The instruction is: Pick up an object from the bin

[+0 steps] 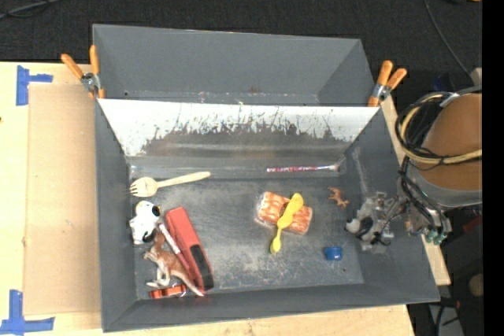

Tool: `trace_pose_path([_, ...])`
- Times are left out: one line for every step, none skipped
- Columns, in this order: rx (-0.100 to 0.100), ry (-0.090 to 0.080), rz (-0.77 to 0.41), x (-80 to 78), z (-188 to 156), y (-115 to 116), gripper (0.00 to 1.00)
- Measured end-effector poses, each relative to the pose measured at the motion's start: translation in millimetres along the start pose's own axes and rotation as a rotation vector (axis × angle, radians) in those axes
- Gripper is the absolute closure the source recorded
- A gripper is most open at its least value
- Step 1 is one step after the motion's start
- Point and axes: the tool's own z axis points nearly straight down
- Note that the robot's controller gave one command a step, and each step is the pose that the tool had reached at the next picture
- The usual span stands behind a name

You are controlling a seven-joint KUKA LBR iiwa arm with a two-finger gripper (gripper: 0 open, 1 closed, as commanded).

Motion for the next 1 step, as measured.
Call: trace_pose_path([-0.002,0.009,-0.001,2.0,-29.0,0.8,1.00])
